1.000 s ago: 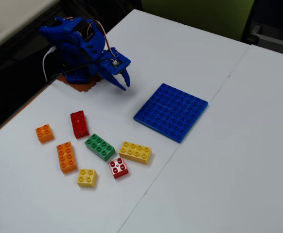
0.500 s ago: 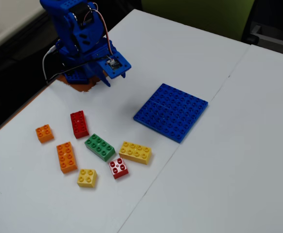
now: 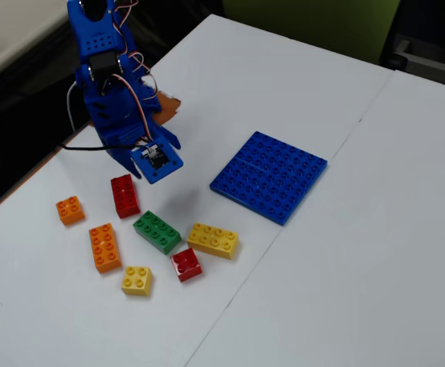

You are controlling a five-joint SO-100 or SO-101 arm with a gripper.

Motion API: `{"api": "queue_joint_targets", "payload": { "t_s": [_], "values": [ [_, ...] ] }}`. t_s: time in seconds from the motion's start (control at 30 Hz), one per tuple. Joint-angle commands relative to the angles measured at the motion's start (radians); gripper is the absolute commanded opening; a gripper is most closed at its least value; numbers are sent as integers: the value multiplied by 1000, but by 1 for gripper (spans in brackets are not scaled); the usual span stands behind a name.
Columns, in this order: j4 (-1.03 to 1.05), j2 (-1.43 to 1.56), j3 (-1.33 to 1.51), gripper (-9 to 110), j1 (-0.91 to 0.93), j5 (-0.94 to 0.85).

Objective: Pick up the 2x4 orange block and go up the 8x8 blue block.

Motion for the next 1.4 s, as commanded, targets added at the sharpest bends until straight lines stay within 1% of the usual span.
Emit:
{"api": "queue_joint_targets", "payload": {
  "t_s": [0.0,0.13,0.27,0.4,0.43,0.53,0.6,0.77,0.87,1.03,1.2,1.37],
  "values": [
    [-38,-41,-67,43,77,11],
    [-138,-109,-67,48,141,11],
    [-232,-118,-69,47,164,12],
    [-259,-109,-71,46,160,17],
    [-239,-104,-92,45,155,23],
    [12,-178,-328,45,146,57],
    [83,-204,-411,45,146,57],
    [43,-262,-422,45,179,15],
    [40,-359,-503,46,213,-23],
    [43,-486,-641,47,272,-28],
    [49,-630,-795,49,319,-91],
    [-14,-707,-828,47,327,-92]
  ]
}}
